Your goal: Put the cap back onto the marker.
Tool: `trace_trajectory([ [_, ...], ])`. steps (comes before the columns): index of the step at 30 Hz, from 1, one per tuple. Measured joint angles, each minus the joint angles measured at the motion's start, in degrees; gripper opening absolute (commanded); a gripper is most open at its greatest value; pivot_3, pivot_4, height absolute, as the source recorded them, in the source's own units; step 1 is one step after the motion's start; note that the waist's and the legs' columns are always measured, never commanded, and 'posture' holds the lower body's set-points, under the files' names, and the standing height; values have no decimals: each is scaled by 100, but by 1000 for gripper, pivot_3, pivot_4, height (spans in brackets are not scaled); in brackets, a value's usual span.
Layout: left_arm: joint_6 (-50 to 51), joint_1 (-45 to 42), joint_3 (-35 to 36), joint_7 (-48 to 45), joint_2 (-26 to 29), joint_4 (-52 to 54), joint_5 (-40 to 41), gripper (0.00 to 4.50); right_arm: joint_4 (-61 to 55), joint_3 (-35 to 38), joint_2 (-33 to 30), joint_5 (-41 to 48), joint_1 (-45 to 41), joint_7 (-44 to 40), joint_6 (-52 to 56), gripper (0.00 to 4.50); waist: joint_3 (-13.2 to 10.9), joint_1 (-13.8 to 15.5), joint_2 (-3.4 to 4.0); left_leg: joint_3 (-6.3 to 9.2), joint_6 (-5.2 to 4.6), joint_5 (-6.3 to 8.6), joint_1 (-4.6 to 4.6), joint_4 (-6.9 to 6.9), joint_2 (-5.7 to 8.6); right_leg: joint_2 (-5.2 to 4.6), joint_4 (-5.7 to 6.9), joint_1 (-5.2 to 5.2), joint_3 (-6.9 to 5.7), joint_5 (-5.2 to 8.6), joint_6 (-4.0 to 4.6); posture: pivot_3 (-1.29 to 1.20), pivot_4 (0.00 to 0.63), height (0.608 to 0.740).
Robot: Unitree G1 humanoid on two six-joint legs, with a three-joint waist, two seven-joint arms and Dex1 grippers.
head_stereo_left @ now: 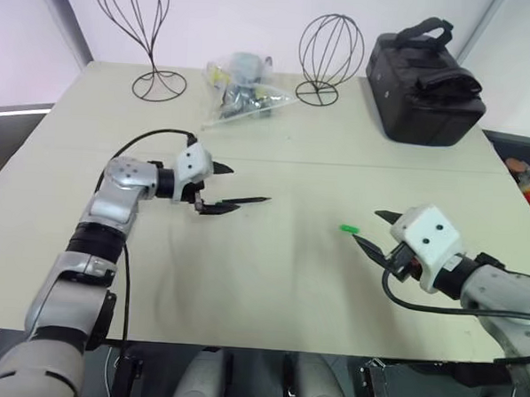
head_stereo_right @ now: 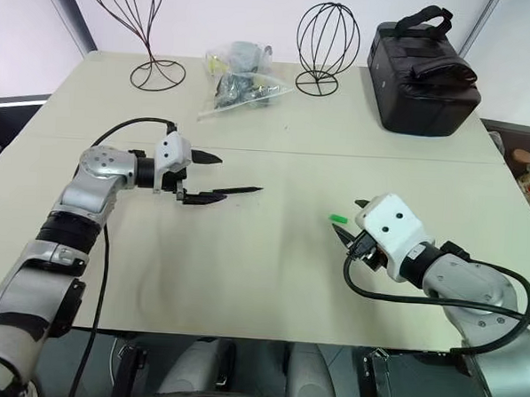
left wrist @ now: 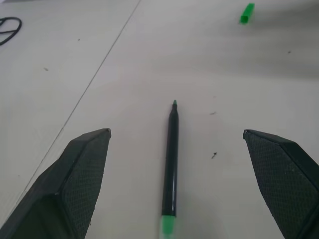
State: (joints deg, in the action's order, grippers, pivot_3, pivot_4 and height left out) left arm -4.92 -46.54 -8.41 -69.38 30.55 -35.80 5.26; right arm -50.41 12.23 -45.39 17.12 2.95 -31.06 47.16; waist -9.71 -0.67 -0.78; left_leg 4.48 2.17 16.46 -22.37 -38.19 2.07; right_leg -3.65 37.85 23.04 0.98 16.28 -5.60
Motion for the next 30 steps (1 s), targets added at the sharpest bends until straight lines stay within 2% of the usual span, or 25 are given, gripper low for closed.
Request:
trace_trajectory([
  [10, -500, -748, -37, -51, -587, -1780, -243, 4462, -5, -197, 83, -12, -50, 188, 31, 2824, -4, 1, -6, 0, 0, 0, -2, -1, 6, 1, 0, 1, -3, 0, -1, 0, 150, 740],
  [16, -909, -978, -48, -90, -639, -2585, -487, 4462, -131, -265, 164, -20, -29, 367, 110, 2824, -4, -16, -6, -1, 0, 0, -2, -1, 5, 4, 6, 7, 0, 0, -1, 0, 150, 740],
  [30, -1446, -1231, -190, 309, -651, -3354, -1153, 4462, -351, -274, 232, -58, 129, 622, 261, 2824, -4, -3, -8, -1, 0, 0, -3, -2, 7, 4, 7, 6, -1, 1, -1, 0, 150, 740],
])
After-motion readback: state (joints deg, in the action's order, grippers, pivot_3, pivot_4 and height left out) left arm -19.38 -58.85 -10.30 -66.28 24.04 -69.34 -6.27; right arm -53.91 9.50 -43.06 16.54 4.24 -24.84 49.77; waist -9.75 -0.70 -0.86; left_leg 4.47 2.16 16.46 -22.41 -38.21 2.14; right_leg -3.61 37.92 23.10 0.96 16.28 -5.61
